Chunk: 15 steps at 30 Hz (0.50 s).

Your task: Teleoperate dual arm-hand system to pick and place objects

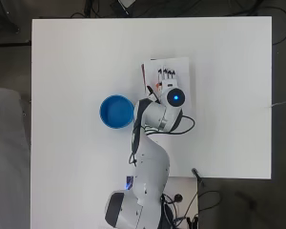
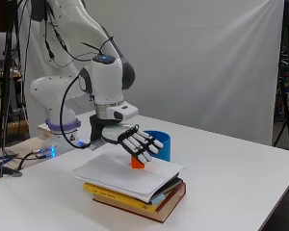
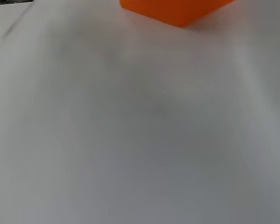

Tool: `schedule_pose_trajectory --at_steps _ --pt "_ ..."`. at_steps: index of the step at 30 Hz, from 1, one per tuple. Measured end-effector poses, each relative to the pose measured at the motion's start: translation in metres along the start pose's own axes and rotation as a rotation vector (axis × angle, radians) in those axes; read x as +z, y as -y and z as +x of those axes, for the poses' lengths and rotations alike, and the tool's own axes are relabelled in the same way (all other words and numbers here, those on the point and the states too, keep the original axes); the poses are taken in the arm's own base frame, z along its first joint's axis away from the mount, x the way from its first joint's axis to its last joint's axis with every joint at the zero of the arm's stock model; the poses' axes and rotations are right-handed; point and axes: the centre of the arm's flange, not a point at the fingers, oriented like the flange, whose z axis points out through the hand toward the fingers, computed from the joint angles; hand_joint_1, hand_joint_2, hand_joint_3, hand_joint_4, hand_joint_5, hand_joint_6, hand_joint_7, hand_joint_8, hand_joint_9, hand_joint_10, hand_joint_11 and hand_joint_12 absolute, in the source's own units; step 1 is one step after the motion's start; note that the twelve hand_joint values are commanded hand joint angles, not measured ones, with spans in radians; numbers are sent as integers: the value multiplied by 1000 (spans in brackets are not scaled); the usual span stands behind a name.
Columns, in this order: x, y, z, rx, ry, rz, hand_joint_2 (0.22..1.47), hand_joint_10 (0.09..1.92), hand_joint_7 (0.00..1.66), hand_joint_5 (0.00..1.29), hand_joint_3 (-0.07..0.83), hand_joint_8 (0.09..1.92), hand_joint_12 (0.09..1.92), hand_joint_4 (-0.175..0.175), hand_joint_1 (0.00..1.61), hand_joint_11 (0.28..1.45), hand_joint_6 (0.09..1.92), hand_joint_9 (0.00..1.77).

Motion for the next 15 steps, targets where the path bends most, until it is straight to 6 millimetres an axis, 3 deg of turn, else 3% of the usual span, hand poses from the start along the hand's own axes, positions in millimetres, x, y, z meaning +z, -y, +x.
schedule_pose_trajectory --at_steps 5,8,15 --pt "-16 31 -4 -35 -24 -5 1052 87 370 320 2 87 87 41 393 499 87 528" --pt "-15 44 -8 -39 -24 10 1054 87 391 343 1 87 87 46 400 502 87 545" --pt "-24 34 -8 83 32 59 1051 87 379 320 0 87 87 50 395 490 87 498"
